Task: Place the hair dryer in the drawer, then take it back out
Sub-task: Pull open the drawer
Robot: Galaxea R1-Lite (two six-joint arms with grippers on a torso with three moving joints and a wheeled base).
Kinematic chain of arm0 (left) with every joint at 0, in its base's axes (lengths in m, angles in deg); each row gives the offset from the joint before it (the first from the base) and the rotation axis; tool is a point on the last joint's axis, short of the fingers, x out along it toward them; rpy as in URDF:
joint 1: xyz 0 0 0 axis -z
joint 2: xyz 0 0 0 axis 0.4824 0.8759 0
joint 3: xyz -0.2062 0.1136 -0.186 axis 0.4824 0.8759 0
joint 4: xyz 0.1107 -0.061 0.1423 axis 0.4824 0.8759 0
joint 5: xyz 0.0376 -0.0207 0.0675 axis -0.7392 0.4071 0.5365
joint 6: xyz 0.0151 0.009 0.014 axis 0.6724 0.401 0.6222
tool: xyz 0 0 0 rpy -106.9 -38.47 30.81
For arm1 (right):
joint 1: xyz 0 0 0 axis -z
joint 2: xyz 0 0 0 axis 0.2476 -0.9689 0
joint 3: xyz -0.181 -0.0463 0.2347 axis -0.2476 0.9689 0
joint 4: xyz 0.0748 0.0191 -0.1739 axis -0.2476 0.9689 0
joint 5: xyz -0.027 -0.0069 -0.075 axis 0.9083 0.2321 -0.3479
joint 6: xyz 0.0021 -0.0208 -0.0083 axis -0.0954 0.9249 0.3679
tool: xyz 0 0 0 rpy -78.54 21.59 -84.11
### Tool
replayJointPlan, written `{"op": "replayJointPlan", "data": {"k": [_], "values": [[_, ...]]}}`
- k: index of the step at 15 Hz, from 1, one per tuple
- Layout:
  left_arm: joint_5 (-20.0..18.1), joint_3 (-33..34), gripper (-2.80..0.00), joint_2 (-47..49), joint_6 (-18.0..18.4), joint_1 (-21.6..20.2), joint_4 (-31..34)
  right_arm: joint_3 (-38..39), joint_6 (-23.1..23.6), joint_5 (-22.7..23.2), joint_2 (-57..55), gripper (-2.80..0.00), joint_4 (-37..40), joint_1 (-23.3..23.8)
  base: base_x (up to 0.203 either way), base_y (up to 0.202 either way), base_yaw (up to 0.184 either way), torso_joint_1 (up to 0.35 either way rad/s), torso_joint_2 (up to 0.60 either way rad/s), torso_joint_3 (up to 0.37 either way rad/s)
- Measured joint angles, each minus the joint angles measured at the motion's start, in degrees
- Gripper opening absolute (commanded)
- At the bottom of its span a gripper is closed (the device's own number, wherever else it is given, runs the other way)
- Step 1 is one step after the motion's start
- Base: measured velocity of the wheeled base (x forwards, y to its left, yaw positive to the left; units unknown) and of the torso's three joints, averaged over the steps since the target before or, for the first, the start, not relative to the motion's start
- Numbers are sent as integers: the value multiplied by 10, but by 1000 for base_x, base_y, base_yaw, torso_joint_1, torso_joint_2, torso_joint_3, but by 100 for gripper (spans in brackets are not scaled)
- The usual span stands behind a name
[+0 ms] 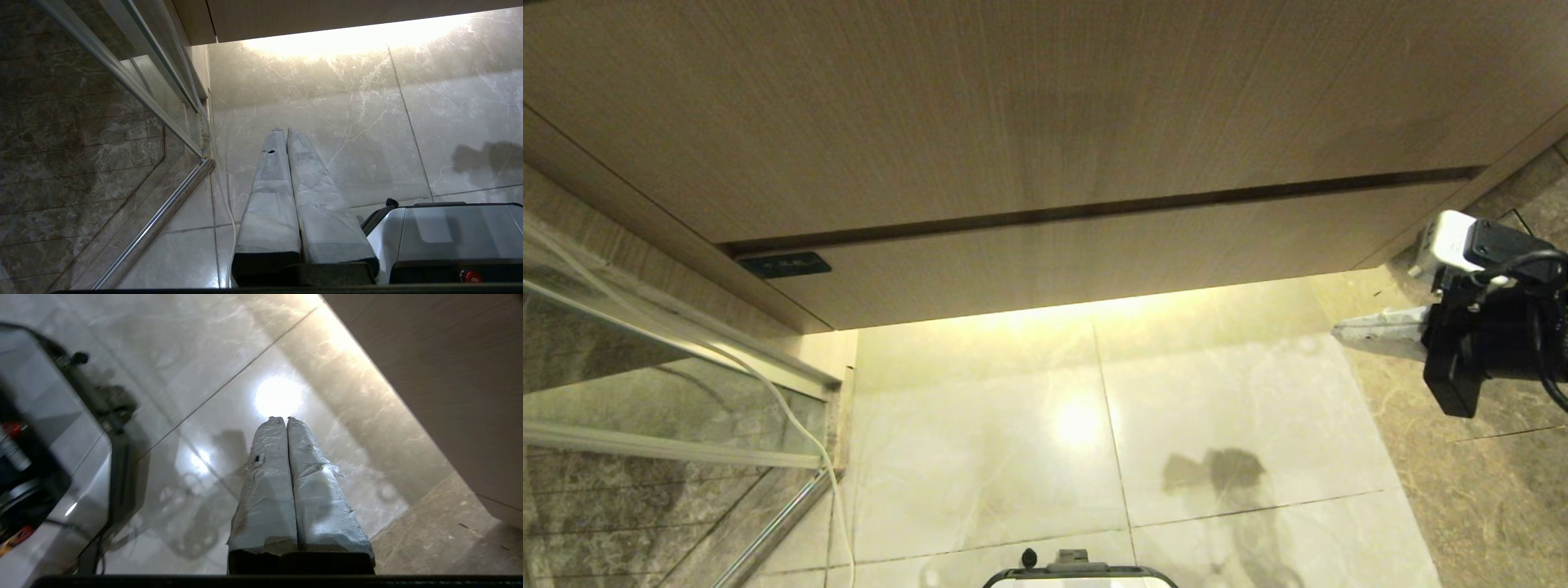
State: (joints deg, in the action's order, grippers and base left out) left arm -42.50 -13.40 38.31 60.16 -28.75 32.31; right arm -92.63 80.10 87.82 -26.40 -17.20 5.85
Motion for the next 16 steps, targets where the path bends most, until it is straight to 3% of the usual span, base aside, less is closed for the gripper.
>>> {"op": "replayJointPlan", "data": {"k": [5, 7, 8, 10, 12, 16], "values": [[0, 0, -280, 0, 0, 0, 0, 4, -5, -2, -56, 0, -83, -17, 0, 0, 0, 0, 0, 0], [0, 0, -280, 0, 0, 0, 0, 9, 3, -1, -84, 0, -157, -26, 0, 0, 0, 0, 0, 0], [0, 0, -280, 0, 0, 0, 0, 13, 17, -2, -97, 0, -200, -31, 0, 0, 0, 0, 0, 0], [0, 0, -280, 0, 0, 0, 0, 16, 93, -3, -124, 0, -274, -36, 0, 0, 0, 0, 0, 0], [0, 0, -280, 0, 0, 0, 0, 4, 163, -1, -148, 0, -297, -38, 0, 0, 0, 0, 0, 0], [0, 0, -280, 0, 0, 0, 0, -9, 195, 9, -182, 0, -297, -43, 0, 0, 0, 0, 0, 0]]}}
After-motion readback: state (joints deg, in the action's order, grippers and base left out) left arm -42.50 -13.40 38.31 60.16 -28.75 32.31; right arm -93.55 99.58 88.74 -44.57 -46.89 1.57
